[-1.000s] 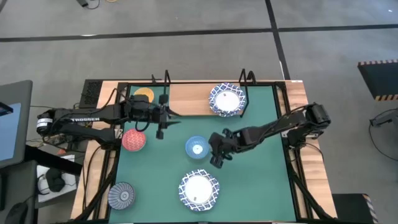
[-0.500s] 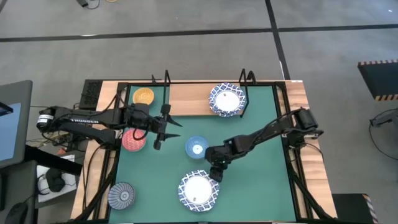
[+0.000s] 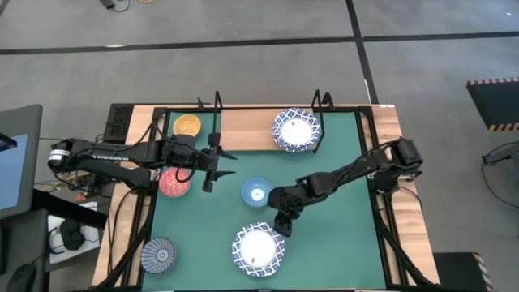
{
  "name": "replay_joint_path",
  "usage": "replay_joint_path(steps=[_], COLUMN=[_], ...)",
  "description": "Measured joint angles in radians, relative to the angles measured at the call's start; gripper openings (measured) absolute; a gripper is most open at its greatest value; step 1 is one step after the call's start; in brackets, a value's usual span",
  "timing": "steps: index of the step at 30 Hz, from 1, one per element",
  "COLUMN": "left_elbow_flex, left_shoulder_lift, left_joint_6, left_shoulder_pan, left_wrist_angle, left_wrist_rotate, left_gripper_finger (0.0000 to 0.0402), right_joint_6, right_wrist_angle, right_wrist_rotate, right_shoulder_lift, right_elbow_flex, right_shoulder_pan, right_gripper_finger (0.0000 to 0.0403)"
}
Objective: Place and stack bowls onto a shelf
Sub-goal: Stack the white patterned bowl on top of the white patterned bowl on the shelf
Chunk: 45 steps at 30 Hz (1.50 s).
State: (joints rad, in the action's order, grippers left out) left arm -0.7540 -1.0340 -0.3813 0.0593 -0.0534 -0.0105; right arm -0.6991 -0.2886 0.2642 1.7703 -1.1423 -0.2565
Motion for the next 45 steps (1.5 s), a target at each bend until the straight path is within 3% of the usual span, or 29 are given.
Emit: replay_joint_path(steps=[13, 17, 23, 28, 34, 40, 45], left_elbow_flex=[0.000, 0.000, 0.000, 0.000, 0.000, -0.094, -0.265], left_shoulder_lift=[0.000, 0.000, -0.008, -0.113, -0.254, -0.439, -0.660], left_joint_6=[-0.019, -0.036, -0.001, 0.128, 0.317, 0.271, 0.230], left_shoulder_pan=[0.000, 0.000, 0.001, -0.006, -0.069, -0.128, -0.142], left_wrist_angle=[-0.017, 0.001, 0.041, 0.110, 0.141, 0.212, 0.192], left_wrist_rotate=[-0.002, -0.001, 0.046, 0.212, 0.126, 0.102, 0.115], left_gripper_finger=[0.0187, 0.0187, 0.0187, 0.0187, 0.0187, 0.0187, 0.0187], right_joint_6=[0.028, 0.050, 0.053, 0.066, 0.114, 0.027, -0.081], right_wrist_angle=[0.045, 0.039, -0.078, -0.204, -0.253, -0.501, -0.619], right_wrist_rotate=[0.022, 0.021, 0.002, -0.109, -0.246, -0.563, -0.688], right_shoulder_lift=[0.099, 0.097, 0.081, -0.010, -0.168, -0.314, -0.406], right_elbow_flex=[0.001, 0.001, 0.001, 0.002, 0.001, 0.001, 0.001], right_shoulder_pan=[-0.001, 0.004, 0.037, 0.060, 0.051, 0.017, -0.033], right_gripper_finger=[0.0213, 0.0171, 0.0076, 0.0051, 0.0082, 0.0119, 0.0138])
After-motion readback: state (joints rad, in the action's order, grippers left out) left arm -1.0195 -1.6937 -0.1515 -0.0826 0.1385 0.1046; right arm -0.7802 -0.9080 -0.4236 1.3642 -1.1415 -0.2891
